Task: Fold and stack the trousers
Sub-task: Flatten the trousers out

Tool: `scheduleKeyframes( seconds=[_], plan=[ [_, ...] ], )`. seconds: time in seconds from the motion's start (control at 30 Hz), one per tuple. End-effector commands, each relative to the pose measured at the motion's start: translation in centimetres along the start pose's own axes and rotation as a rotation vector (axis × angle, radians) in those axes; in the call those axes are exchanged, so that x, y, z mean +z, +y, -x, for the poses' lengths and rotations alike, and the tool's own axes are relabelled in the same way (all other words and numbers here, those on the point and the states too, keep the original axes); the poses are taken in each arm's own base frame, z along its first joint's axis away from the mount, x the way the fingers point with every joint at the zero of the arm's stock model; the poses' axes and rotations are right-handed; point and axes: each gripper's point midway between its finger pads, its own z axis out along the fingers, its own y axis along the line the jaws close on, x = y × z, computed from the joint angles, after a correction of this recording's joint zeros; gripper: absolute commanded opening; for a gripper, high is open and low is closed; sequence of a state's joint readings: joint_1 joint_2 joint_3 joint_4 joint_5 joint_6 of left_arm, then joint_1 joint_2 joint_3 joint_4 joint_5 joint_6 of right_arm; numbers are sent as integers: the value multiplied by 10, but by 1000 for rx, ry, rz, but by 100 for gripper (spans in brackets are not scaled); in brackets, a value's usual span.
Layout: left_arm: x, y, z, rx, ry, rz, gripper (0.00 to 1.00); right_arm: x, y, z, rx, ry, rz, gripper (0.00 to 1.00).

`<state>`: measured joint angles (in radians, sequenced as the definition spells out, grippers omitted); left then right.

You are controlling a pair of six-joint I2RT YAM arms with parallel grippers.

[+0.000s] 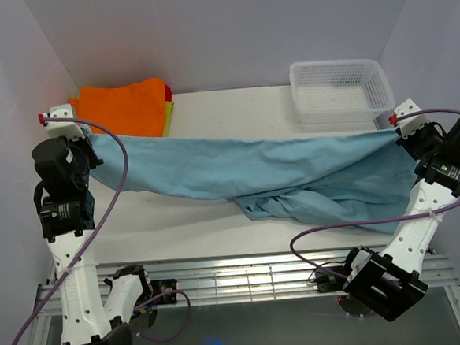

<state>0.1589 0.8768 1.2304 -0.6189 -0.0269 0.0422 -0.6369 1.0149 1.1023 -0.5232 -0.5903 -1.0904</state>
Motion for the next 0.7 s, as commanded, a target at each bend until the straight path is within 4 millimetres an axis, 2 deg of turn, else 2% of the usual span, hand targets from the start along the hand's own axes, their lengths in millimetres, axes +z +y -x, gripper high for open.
scheduleKeyframes(
  seconds=[0.0, 0.1, 0.2, 0.27, 0.3, 0.33, 0.4, 0.43, 0.47, 0.5, 0.53, 0.57, 0.6, 0.63, 0.67],
  plan=[
    [-24, 29, 53, -98, -178, 164, 0, -16, -45, 40, -22, -132, -146, 8],
    [-25, 17, 64, -97, -208, 92, 0, -21, -62, 48, -7, -153, -220, 8],
    [-7, -8, 62, -109, -199, -42, 0, -11, -77, 40, -4, -149, -259, 8],
    [20, -22, 58, -135, -174, -112, 0, 8, -84, 23, 17, -127, -254, 8],
    [29, -25, 58, -159, -170, -122, 0, 17, -86, 16, 30, -116, -252, 8],
    [50, -26, 57, -176, -168, -123, 0, 34, -91, -5, 74, -69, -250, 8],
    [72, -27, 58, -221, -164, -119, 0, 51, -99, -19, 97, -36, -255, 8],
    [95, -28, 51, -235, -141, -119, 0, 65, -103, -35, 126, 1, -249, 8],
    [107, -28, 49, -252, -130, -110, 0, 73, -105, -40, 133, 14, -247, 8],
    [117, -34, 54, -268, -131, -122, 0, 80, -106, -48, 142, 37, -247, 8],
    [141, -39, 37, -274, -72, -120, 0, 94, -103, -59, 145, 59, -225, 8],
    [152, -42, 32, -279, -54, -109, 0, 104, -96, -59, 142, 65, -206, 8],
    [161, -55, 31, -275, -44, -130, 0, 112, -97, -60, 134, 67, -214, 8],
    [170, -63, 28, -265, -43, -142, 0, 122, -89, -70, 146, 101, -202, 8],
    [185, -71, 16, -257, -16, -143, 0, 134, -85, -62, 133, 87, -206, 8]
  ],
)
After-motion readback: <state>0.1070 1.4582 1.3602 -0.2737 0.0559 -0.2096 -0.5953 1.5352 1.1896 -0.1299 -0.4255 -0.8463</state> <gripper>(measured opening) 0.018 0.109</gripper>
